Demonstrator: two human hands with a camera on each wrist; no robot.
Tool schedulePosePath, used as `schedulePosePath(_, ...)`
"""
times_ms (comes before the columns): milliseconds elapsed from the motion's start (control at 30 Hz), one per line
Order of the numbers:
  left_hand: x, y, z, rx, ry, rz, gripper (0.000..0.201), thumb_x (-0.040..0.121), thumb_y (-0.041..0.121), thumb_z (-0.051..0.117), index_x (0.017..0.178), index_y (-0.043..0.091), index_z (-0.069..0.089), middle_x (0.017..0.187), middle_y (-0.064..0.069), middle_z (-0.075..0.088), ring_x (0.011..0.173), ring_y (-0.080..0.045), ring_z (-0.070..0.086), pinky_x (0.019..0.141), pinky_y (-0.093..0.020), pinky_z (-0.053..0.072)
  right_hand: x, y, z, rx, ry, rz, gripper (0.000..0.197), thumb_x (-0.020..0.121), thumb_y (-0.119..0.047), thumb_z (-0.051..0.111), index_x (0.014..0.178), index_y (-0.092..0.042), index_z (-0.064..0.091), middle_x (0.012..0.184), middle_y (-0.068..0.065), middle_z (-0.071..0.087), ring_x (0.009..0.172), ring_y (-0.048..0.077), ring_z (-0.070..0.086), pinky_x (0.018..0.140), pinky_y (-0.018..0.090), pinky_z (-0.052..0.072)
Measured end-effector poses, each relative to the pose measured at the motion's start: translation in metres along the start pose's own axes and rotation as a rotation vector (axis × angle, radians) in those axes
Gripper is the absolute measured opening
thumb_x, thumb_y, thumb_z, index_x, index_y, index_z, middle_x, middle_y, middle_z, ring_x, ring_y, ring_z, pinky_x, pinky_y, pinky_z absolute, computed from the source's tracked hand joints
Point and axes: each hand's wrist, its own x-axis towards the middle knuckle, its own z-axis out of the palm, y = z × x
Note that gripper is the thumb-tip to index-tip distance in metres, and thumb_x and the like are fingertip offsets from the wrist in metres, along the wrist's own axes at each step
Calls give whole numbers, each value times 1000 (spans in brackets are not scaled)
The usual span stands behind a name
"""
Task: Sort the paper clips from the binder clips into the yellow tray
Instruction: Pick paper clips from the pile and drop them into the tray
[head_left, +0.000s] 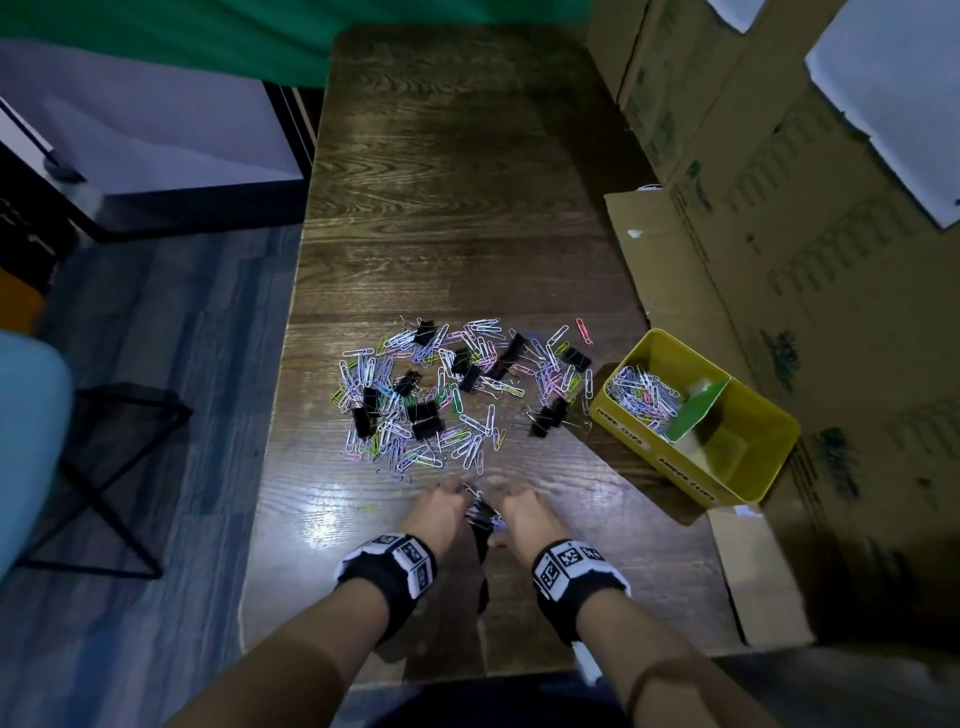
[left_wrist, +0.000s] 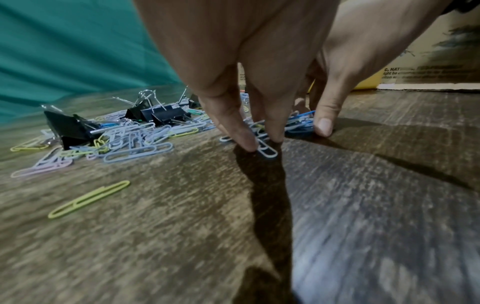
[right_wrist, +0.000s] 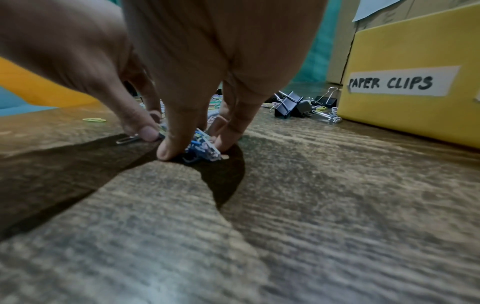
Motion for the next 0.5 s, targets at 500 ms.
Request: schedulePosePath(500, -2, 7, -21, 332, -61, 30, 40, 92, 19, 45, 130, 9, 39, 127, -14, 54, 118, -32, 46, 90, -43, 44, -9, -5, -15, 50, -1, 38, 23, 93, -5, 46, 109, -3, 62, 109, 21, 62, 94, 33, 61, 83, 36, 50)
